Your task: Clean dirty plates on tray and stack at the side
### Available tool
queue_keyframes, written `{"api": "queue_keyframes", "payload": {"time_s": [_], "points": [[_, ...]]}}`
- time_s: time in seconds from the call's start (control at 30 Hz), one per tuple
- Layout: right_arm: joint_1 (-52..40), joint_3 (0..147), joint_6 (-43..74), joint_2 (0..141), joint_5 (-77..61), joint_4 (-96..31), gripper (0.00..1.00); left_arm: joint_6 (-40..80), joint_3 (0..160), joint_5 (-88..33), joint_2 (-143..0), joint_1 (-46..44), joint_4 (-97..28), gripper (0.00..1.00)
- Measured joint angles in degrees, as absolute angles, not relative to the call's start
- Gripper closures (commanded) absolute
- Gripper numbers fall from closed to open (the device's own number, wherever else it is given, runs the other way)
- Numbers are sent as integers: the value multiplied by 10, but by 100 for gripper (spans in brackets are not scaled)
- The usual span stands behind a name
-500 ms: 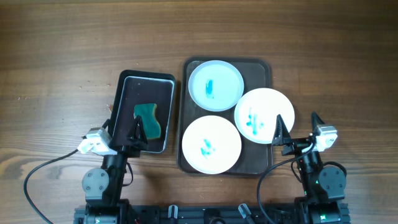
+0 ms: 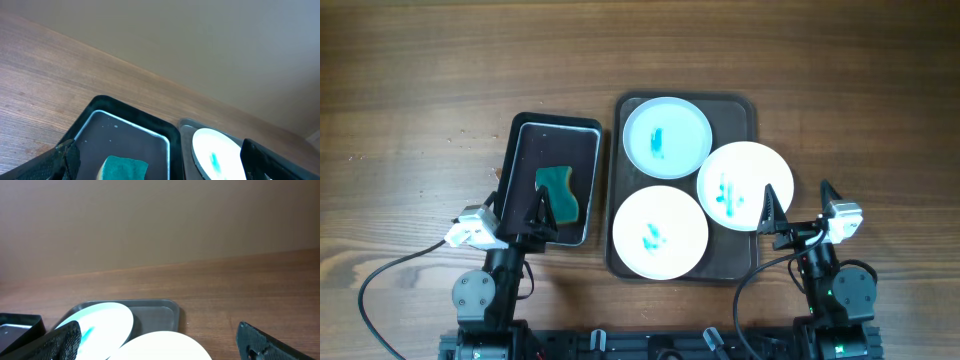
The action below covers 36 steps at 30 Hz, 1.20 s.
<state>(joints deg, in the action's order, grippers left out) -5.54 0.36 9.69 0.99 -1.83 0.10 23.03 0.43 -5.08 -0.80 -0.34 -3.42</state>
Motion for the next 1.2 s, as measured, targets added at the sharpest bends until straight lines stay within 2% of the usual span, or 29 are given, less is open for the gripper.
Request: {"api": "queue_keyframes", "payload": {"time_s": [0.83, 1.03, 1.2], "points": [[-55, 4, 97, 10, -18, 1, 0, 230, 4, -78, -8, -3, -27, 0], [-55, 7, 97, 10, -78, 70, 0, 239, 5, -126, -8, -3, 30, 0], [-55, 79, 86, 26, -125, -16, 0, 261, 63, -141, -33, -3, -46, 0]]}}
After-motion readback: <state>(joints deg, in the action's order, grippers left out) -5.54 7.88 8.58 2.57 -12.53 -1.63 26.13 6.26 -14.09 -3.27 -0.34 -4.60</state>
